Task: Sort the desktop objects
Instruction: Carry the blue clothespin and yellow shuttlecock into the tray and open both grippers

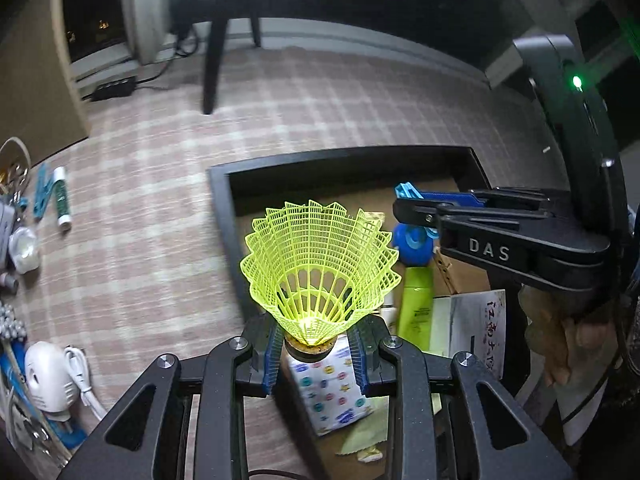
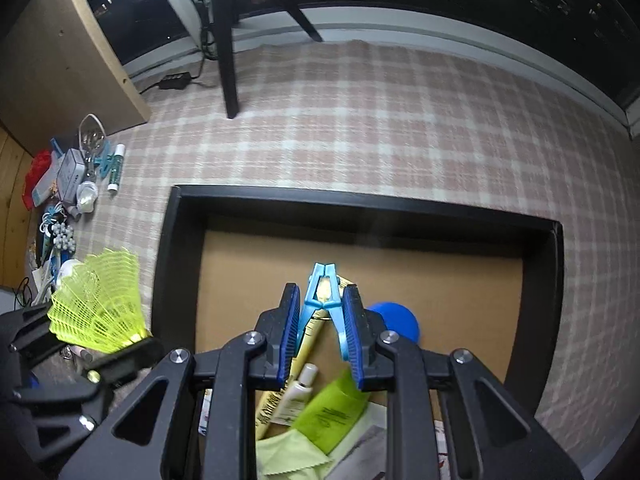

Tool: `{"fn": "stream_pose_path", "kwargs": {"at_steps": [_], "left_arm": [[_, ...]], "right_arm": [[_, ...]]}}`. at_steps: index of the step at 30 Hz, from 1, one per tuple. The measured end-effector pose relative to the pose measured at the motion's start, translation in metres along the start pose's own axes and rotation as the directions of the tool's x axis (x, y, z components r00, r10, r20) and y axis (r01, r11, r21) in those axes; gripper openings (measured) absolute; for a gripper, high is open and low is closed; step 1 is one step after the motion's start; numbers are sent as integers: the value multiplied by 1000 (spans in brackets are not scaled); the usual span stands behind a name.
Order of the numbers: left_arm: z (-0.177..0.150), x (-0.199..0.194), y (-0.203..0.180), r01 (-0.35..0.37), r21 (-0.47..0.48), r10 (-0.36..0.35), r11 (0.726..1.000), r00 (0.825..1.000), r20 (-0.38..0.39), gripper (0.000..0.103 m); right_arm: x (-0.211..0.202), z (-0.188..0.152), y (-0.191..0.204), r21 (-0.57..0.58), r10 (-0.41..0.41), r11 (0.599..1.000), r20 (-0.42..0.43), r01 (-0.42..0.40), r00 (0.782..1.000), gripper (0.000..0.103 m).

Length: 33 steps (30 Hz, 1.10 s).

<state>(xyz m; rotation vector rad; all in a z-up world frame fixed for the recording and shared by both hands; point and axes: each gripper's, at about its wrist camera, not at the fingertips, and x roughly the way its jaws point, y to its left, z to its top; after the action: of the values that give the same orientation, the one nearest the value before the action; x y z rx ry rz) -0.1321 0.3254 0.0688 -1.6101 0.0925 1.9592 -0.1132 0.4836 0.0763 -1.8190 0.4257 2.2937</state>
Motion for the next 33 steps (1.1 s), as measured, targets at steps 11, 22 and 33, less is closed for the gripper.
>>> {"fn": "stream_pose_path", "kwargs": {"at_steps": [11,22,33], "left_arm": [[-5,-1,-13,-15,26,15,1000,1000,11,49],[-15,-32,40,-61,-75,65,995,996,61,47],[-51,-92,149,-151,-226,178,962,978,105,47]], "right_arm": [[-6,-4,-11,18,-9,1000,17,9,1000,31],[-15,7,18,-40,19,999,40,-17,999,31],[-23,21,110,-194,72,979,67,-58,995,31]]}}
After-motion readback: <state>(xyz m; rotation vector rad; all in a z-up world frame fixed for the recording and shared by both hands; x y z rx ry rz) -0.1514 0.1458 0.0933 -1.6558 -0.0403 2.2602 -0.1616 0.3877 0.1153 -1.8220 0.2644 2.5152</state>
